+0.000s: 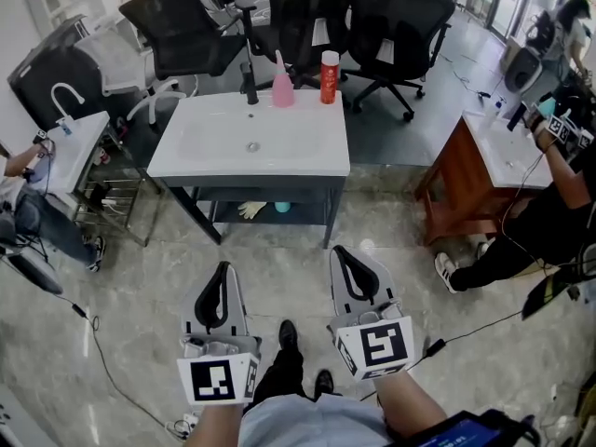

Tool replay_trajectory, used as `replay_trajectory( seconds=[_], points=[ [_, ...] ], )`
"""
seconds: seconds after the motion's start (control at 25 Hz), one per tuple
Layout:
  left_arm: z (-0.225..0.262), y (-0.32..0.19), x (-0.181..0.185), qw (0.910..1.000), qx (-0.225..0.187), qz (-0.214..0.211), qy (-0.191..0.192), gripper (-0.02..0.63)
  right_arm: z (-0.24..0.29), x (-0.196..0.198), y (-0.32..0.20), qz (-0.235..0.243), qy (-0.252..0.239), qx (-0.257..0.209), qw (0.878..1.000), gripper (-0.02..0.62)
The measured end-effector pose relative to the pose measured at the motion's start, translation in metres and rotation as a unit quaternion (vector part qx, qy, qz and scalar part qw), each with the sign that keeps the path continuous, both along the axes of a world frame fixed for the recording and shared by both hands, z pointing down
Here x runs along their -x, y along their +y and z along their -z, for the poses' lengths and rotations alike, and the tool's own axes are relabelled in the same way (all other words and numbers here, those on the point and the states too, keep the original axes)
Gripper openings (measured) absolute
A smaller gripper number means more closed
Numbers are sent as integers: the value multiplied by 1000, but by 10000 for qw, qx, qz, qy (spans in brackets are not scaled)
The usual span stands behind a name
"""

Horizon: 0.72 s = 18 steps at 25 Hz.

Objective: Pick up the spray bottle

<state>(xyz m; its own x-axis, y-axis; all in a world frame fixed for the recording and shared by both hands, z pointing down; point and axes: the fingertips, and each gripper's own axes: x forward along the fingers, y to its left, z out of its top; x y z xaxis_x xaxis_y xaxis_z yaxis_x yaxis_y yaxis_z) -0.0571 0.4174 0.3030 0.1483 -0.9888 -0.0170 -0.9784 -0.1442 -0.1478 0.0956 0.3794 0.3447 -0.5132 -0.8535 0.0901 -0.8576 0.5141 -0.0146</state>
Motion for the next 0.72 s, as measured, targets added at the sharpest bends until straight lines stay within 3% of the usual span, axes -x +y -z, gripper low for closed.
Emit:
replay_trajectory(
  seconds=[0.44, 0.72],
  points=[
    [41, -131, 49, 9986, -438, -291, 55, 15, 43, 49, -126, -271, 70, -416, 9987, 15],
    [47, -182, 69, 9975, -569, -425, 20, 15, 55, 59, -171, -475, 84, -590, 9971, 15]
  ],
)
